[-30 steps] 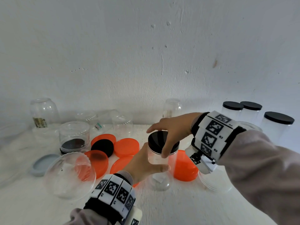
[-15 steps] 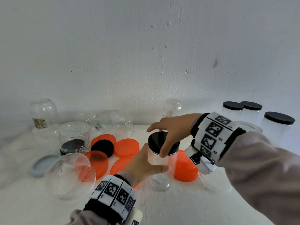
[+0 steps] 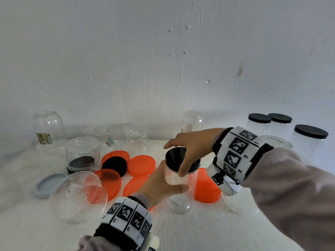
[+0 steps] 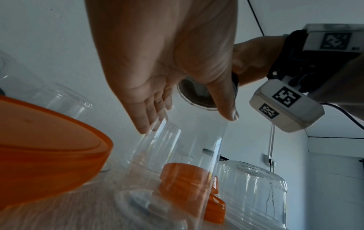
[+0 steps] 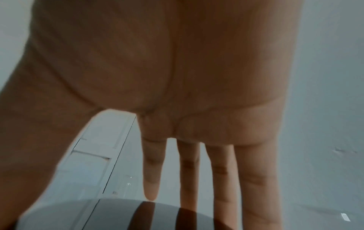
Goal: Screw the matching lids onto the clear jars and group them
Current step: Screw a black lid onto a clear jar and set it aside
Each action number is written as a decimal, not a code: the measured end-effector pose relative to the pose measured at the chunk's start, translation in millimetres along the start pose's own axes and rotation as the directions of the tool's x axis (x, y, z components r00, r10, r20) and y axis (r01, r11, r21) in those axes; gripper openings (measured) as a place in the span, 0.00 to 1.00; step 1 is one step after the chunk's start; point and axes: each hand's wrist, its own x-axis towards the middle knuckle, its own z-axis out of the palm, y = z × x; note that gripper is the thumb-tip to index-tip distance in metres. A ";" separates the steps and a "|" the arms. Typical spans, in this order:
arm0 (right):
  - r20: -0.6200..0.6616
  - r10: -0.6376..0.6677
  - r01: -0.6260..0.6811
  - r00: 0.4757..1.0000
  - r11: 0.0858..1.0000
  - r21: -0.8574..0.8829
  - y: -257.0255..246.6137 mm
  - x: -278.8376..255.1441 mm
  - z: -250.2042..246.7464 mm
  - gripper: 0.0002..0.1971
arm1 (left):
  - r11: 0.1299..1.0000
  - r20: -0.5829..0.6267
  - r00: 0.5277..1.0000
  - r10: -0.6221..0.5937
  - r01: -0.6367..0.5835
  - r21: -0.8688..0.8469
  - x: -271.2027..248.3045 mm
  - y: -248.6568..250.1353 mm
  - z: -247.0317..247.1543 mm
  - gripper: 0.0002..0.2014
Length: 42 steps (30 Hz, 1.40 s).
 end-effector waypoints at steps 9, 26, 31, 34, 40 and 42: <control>-0.092 0.053 -0.058 0.994 0.997 -0.051 -4.2 5.6 5.6 0.39 | 1.000 0.009 1.000 0.003 -0.003 0.000 0.3 -2.2 -0.8 0.43; -0.109 0.064 -0.069 0.992 0.996 -0.048 -3.7 5.1 9.6 0.40 | 1.000 -0.003 1.000 0.006 -0.006 0.007 1.4 -4.1 -0.2 0.41; -0.001 -0.014 0.014 1.000 1.000 0.006 1.8 -3.3 2.0 0.41 | 1.000 -0.017 1.000 0.001 -0.001 0.019 1.9 -2.3 0.7 0.39; -0.039 -0.004 0.005 0.999 1.000 0.014 2.4 -1.6 3.7 0.39 | 1.000 -0.010 1.000 0.000 0.000 0.011 1.8 -3.1 0.3 0.39; -0.128 0.087 -0.096 0.988 0.993 -0.062 -2.6 6.0 13.6 0.44 | 1.000 -0.005 1.000 -0.005 0.005 -0.012 0.9 -4.6 -0.5 0.41; -0.071 0.062 -0.062 0.996 0.998 -0.003 1.6 3.8 10.1 0.44 | 1.000 -0.004 1.000 -0.005 0.005 -0.005 1.3 -3.8 -0.2 0.41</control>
